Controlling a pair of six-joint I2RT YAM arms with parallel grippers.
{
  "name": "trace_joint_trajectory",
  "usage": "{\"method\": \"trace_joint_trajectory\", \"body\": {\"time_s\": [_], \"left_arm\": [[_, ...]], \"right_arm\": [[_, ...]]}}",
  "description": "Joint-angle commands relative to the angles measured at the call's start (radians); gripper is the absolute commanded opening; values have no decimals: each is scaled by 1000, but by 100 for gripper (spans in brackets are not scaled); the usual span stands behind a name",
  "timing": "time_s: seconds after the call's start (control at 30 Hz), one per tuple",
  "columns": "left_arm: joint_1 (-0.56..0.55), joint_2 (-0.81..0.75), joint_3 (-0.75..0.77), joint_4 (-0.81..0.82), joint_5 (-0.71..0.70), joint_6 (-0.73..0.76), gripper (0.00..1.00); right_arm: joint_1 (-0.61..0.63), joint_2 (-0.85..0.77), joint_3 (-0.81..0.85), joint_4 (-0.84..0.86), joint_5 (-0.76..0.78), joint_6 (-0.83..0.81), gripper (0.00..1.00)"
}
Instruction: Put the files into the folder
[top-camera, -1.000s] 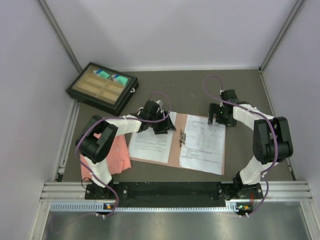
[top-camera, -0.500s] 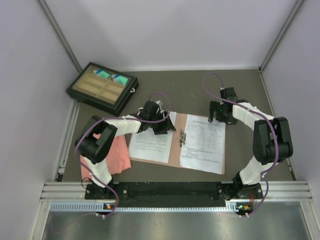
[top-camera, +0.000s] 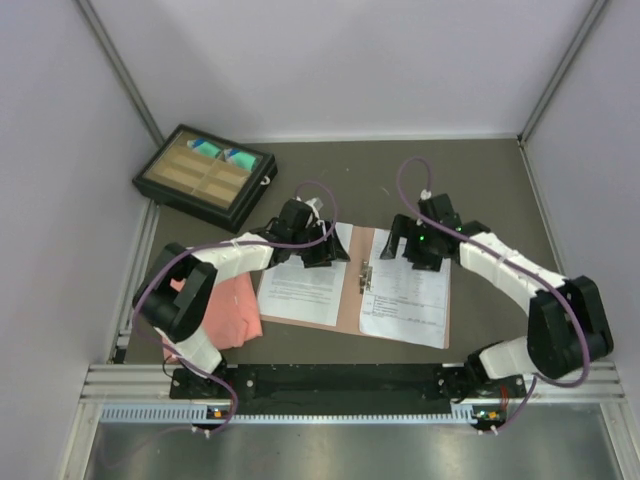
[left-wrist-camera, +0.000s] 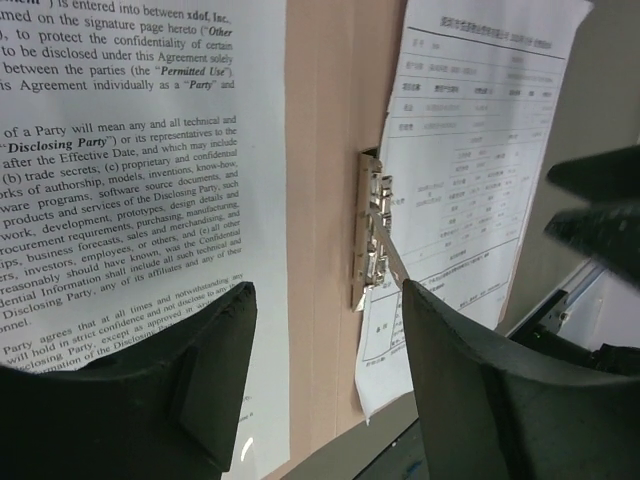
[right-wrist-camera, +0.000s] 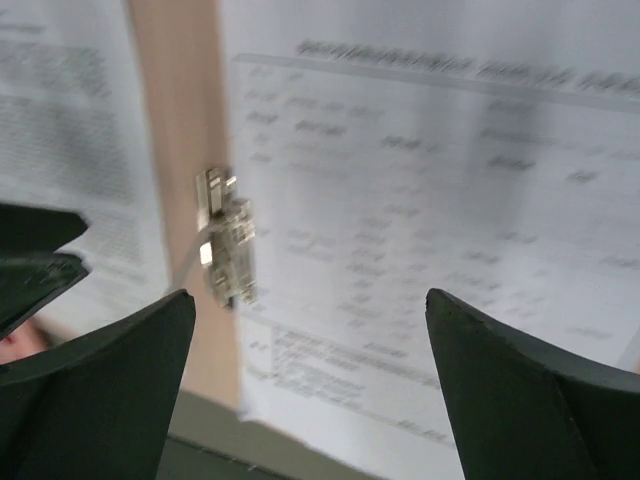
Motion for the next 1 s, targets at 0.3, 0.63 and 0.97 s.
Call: {"method": "trace_joint_trajectory", "body": {"time_s": [0.3, 0.63, 0.97], "left_arm": [[0, -107, 6, -23, 35, 40, 65], [-1, -143, -34, -4, 54, 43, 65], [0, -158, -45, -7, 51, 53, 65]], "right_arm": [[160, -200, -197, 262, -89, 719, 55], [249, -111, -234, 359, -55, 905, 33], [285, -52, -243, 431, -23, 948, 28]]}}
